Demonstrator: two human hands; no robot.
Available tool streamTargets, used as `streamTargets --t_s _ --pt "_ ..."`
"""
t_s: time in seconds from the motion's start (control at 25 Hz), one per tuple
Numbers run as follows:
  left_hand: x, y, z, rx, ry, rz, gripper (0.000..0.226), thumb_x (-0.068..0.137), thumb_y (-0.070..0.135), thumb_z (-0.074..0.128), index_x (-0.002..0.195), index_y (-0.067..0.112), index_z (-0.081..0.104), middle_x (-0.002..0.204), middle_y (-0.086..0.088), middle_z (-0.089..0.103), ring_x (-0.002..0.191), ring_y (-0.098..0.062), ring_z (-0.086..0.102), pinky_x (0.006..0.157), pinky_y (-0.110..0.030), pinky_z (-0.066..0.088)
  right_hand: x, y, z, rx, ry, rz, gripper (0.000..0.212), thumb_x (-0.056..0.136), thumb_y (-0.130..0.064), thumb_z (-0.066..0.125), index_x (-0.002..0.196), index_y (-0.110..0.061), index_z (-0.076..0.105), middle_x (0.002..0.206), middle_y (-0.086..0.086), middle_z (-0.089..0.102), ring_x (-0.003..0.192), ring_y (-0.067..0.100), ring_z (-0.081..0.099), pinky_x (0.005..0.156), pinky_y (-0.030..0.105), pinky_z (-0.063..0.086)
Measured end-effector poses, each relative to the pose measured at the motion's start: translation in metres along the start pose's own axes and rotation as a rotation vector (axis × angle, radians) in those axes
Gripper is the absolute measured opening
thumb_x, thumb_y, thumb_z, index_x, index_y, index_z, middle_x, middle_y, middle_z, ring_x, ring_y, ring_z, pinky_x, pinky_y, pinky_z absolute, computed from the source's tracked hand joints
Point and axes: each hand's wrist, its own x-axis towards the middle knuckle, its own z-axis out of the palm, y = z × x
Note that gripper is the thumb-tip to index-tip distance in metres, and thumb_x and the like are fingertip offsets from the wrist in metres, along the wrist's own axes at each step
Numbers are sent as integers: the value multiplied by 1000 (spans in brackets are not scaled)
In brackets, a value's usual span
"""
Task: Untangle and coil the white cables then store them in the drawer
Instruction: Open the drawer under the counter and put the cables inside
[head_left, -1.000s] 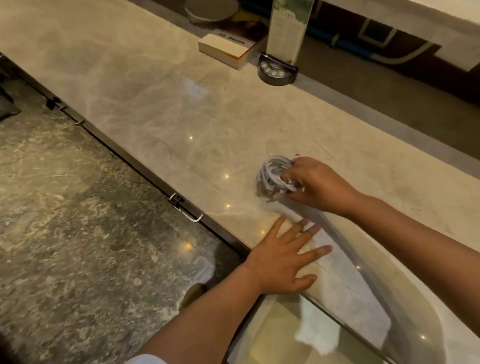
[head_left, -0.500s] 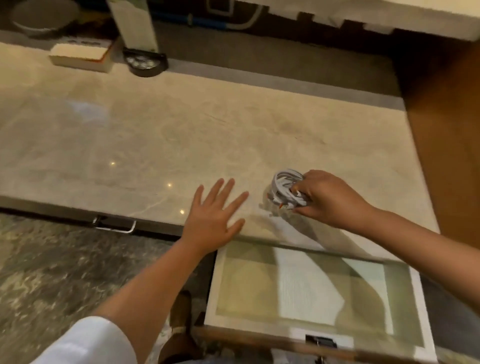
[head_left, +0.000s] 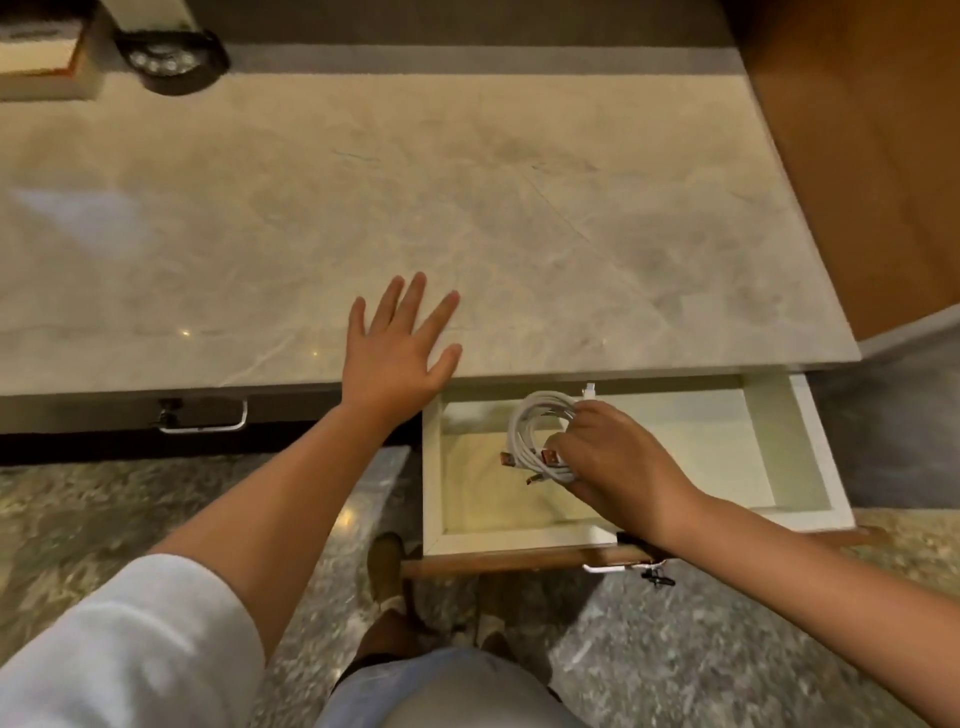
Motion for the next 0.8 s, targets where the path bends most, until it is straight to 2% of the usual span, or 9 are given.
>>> streamTargets --t_s 0.08,0.36,0.48,0.64,0.8 --pt "0 -1 0 -4 -3 2 59 90 55 20 146 40 9 160 0 4 146 -21 1 114 -51 2 0 -5 24 -24 -11 1 15 67 -18 78 72 -13 65 67 5 68 63 26 61 81 25 36" --pt "2 -2 2 -4 -6 7 59 90 56 20 146 41 8 160 -1 3 146 -21 0 114 -51 1 23 -2 73 -45 25 47 34 50 -10 86 79 -5 69 76 11 73 70 27 67 75 28 53" --pt "2 -2 2 0 -1 6 59 90 56 21 146 41 8 160 -1 3 146 -21 0 115 -51 1 29 -6 93 -96 -26 35 29 52 -6 85 76 -5 70 72 12 72 69 28 67 79 35 55" --pt "2 -1 3 -7 3 4 59 90 55 21 146 41 9 160 0 3 146 -21 0 115 -51 0 32 -6 108 -159 -35 13 23 51 1 80 67 -6 66 59 10 67 62 26 64 83 36 53" --pt "1 -1 3 -1 4 2 59 90 56 20 146 41 9 160 0 3 146 -21 0 114 -51 -1 29 -3 109 -137 -29 25 27 54 -11 85 76 -8 70 71 10 71 71 26 67 88 37 51"
